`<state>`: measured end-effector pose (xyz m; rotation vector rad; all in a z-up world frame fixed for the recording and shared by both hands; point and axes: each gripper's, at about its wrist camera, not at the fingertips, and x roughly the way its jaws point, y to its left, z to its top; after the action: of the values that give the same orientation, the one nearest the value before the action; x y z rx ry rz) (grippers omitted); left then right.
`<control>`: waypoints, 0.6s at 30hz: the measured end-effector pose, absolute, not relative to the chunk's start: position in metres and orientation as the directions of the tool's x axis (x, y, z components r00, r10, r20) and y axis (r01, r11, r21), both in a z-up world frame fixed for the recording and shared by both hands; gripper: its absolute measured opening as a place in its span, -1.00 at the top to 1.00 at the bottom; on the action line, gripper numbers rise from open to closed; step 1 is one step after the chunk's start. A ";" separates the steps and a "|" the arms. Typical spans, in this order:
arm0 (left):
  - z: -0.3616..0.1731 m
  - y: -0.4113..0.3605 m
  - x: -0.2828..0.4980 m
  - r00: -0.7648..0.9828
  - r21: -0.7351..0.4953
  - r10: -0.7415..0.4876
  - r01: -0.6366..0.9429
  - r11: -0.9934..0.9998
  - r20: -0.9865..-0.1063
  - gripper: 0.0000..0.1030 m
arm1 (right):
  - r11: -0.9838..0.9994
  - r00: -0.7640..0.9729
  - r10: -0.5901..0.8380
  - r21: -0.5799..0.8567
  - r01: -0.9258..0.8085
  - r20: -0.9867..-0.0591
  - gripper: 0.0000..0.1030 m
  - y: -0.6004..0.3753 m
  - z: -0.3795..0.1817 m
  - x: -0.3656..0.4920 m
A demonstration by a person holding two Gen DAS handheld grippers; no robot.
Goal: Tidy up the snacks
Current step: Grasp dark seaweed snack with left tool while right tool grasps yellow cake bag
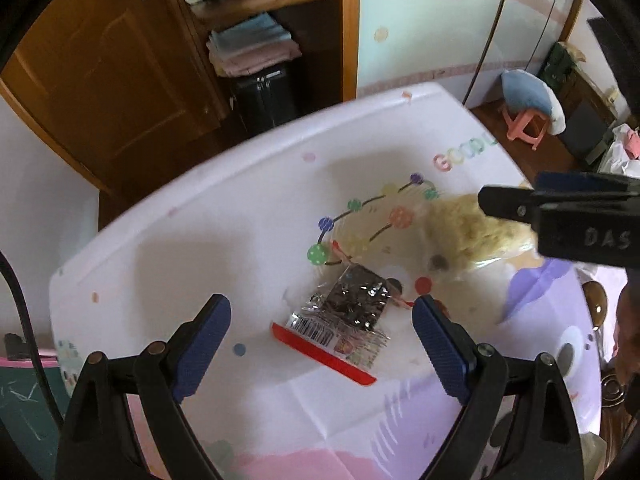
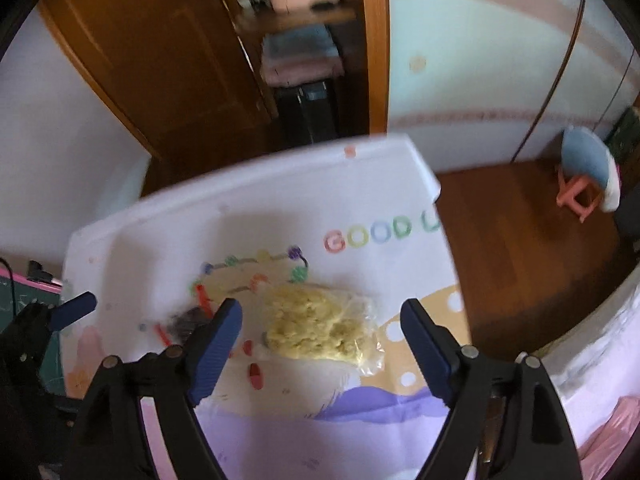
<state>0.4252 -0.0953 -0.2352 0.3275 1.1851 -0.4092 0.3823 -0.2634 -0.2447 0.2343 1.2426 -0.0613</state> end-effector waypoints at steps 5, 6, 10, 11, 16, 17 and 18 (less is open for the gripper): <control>-0.259 -0.098 0.435 0.295 0.011 -0.149 0.478 0.878 -0.944 -0.78 | 0.973 0.274 0.086 0.140 0.184 -0.958 -0.63 -0.259 -0.279 0.387; -0.265 -0.098 0.438 0.286 0.004 -0.150 0.475 0.880 -0.946 -0.78 | 0.973 0.277 0.089 0.143 0.182 -0.957 -0.67 -0.258 -0.281 0.387; -0.279 -0.099 0.446 0.252 -0.025 -0.161 0.467 0.884 -0.954 -0.79 | 0.970 0.270 0.103 0.157 0.186 -0.957 -0.78 -0.253 -0.290 0.390; -0.280 -0.098 0.446 0.246 -0.041 -0.175 0.467 0.883 -0.953 -0.79 | 0.971 0.258 0.100 0.151 0.187 -0.961 -0.80 -0.251 -0.293 0.391; -0.290 -0.096 0.445 0.223 -0.071 -0.193 0.463 0.884 -0.955 -0.79 | 0.980 0.258 0.064 0.109 0.164 -0.964 -0.80 -0.241 -0.299 0.392; -0.292 -0.098 0.445 0.220 -0.063 -0.185 0.467 0.882 -0.958 -0.79 | 0.981 0.257 0.062 0.106 0.161 -0.964 -0.78 -0.241 -0.298 0.391; -0.295 -0.099 0.445 0.219 -0.055 -0.179 0.476 0.878 -0.959 -0.79 | 0.982 0.256 0.058 0.102 0.160 -0.965 -0.76 -0.241 -0.297 0.391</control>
<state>0.4446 -0.0994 -0.2953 0.2745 1.2746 -0.4612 0.3912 -0.2406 -0.2975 0.1933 1.3121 -0.0696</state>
